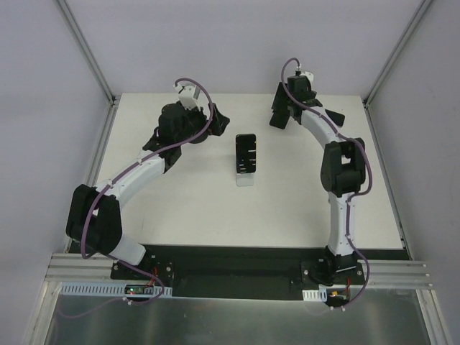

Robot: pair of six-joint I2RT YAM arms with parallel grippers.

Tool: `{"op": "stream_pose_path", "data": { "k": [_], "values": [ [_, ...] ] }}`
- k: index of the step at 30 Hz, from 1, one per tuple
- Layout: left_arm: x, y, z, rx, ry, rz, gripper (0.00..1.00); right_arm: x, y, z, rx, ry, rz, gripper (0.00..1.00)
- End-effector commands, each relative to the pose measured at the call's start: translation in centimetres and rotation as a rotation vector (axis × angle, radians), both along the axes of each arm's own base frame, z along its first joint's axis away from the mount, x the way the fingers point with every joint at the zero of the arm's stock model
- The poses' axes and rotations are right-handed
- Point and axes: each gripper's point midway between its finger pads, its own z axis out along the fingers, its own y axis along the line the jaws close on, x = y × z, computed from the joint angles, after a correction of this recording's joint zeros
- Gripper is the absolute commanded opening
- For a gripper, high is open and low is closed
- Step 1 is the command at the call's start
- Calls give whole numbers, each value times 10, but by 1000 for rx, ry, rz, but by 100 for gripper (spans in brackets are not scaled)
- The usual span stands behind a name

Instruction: Place the phone on the phone stand

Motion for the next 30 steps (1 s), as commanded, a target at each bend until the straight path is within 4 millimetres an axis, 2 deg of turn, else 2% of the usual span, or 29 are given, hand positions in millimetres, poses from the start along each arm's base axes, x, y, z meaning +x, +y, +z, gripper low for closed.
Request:
{"op": "stream_pose_path", "data": {
  "k": [1,3,5,6,7,8,9,10,13,15,16,19,20,21,22,23,24,25,26,27,28,29,30],
  "values": [
    [3,-2,8,-21,-93,-18,98,49,9,20,-76,-116,38,96],
    [3,-2,2,-22,-89,-16,97,62,13,3,-82,-122,35,96],
    [7,-1,-6,-18,-75,-5,96,75,14,9,-121,-159,49,96],
    [7,-1,-6,-19,-74,-3,96,79,14,-9,-140,-139,43,96],
    [7,-1,-6,-17,-73,-1,96,88,13,7,-145,-174,26,96],
    [7,1,-7,-15,-73,5,96,90,10,5,-162,-173,-10,96],
    [7,2,-6,-16,-74,10,95,90,8,-15,-179,-134,-23,96],
    [7,3,-6,-16,-74,13,95,94,7,-9,-173,-152,-43,96],
    [8,6,-8,-15,-71,27,95,95,4,-20,-192,-149,-79,99],
    [9,9,-11,-7,-66,40,95,95,6,-21,-211,-152,-80,88],
    [9,9,-11,-7,-68,42,95,94,6,-20,-219,-155,-81,79],
    [10,12,-12,-4,-68,52,95,85,8,-16,-226,-130,-68,63],
    [9,12,-12,-5,-67,52,95,84,14,3,-195,-162,-38,45],
    [9,12,-9,-7,-75,52,95,75,15,-12,-207,-127,-8,36],
    [8,12,-9,-7,-76,51,95,71,17,-7,-205,-131,10,28],
    [8,12,-9,-9,-77,52,95,65,26,17,-183,-161,57,19],
    [8,13,-10,-7,-78,54,95,52,26,2,-209,-111,105,15],
    [7,14,-8,-6,-82,59,95,43,31,5,-201,-104,143,3],
    [7,15,-9,-4,-83,64,95,31,37,32,-168,-148,188,1],
    [6,16,-8,-5,-86,64,95,21,36,34,-163,-149,205,1],
    [6,15,-8,-5,-88,62,95,1,31,7,-165,-86,231,1],
    [6,15,-8,-6,-87,59,95,-10,35,29,-132,-124,272,1],
    [5,15,-8,-8,-86,58,95,-20,38,28,-117,-116,306,1]
  ]
}}
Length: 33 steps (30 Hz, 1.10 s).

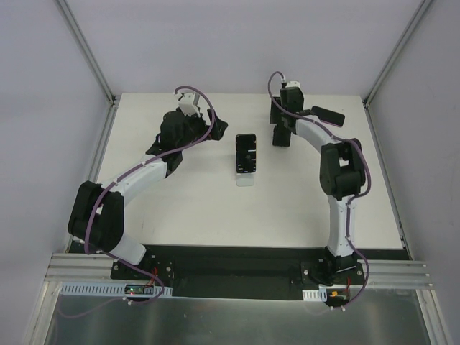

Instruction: Place the phone on the phone stand

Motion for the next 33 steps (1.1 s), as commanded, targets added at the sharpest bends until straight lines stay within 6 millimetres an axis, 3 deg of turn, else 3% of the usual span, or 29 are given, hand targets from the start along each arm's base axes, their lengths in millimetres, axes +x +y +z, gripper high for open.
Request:
{"op": "stream_pose_path", "data": {
  "k": [1,2,5,8,16,19,21,22,25,33],
  "values": [
    [2,8,29,-19,-96,18,95,-55,21,47,93,-39,205,1],
    [1,7,29,-23,-95,12,95,-66,26,65,122,-74,231,1],
    [-1,7,31,-32,-100,7,95,-106,34,46,165,-82,287,1],
    [-3,5,32,-40,-107,-5,95,-133,40,33,170,-103,309,1],
    [-4,5,33,-36,-113,-9,95,-154,56,13,129,-140,306,1],
    [-4,8,33,-27,-118,1,95,-164,49,4,115,-138,269,1],
    [-4,7,32,-27,-116,0,96,-167,46,11,118,-169,253,1],
    [-4,6,32,-26,-117,-5,95,-176,45,2,115,-154,252,1],
    [-3,5,31,-30,-113,-9,95,-185,46,0,130,-151,249,1],
    [-3,5,31,-28,-114,-11,95,-199,47,3,126,-168,225,1]
  ]
}}
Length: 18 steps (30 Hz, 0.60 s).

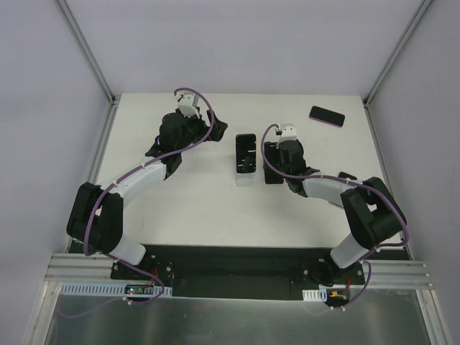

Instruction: Place the phone on the phone stand

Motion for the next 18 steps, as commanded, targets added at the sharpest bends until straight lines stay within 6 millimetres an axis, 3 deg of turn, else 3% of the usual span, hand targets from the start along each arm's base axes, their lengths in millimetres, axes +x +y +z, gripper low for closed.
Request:
{"op": "stream_pose_path", "data": {
  "k": [1,4,6,8,9,11,12,16,18],
  "values": [
    [0,4,30,-22,-96,-5,95,-3,0,15,31,-43,-30,1],
    [1,4,30,-21,-95,-8,95,-2,2,14,30,-35,-27,1],
    [1,3,29,-19,-93,-10,96,1,3,16,32,-31,-34,7],
    [1,3,29,-19,-91,-15,95,0,3,15,34,-15,-40,25],
    [1,2,29,-18,-93,-15,96,-1,4,15,46,-10,-45,46],
    [2,3,29,-14,-92,-14,96,-2,2,17,48,0,-59,68],
    [2,2,29,-16,-93,-15,95,-3,1,18,47,3,-61,93],
    [1,2,29,-18,-90,-19,95,-9,-3,27,24,39,-62,96],
    [1,1,30,-18,-94,-23,96,-8,-3,41,43,33,-73,96]
  ]
}}
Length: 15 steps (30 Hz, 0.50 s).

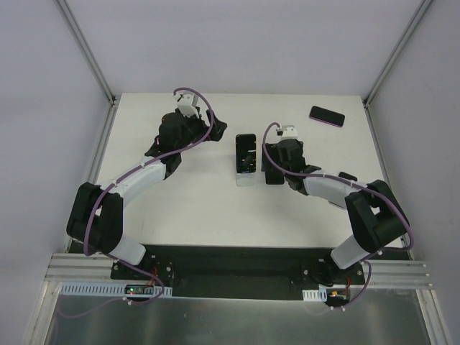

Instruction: Place the phone on the phone stand

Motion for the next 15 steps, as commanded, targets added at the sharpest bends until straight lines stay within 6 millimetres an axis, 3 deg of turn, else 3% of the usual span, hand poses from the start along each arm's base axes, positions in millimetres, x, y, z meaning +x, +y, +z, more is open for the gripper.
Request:
{"op": "stream_pose_path", "data": {
  "k": [1,3,6,8,9,11,12,14,15],
  "values": [
    [0,-1,29,-18,-90,-25,95,2,1,59,58,-50,-38,96],
    [0,-1,30,-18,-94,-24,96,-2,-6,74,59,-67,-54,96],
    [0,1,31,-17,-96,-19,96,-14,-30,101,39,-89,-110,96],
    [0,1,31,-18,-94,-21,96,-26,-62,110,27,-73,-189,96],
    [-1,0,30,-17,-95,-27,96,-28,-85,109,44,-56,-263,96],
    [-2,-1,32,-21,-96,-30,96,-42,-111,102,66,5,-326,96],
    [-2,-1,32,-21,-96,-33,96,-45,-139,95,91,41,-417,96],
    [-2,0,32,-17,-97,-30,96,-58,-159,76,121,142,-461,96],
    [-2,0,31,-15,-93,-30,96,-64,-183,62,144,207,-539,96]
  ]
}}
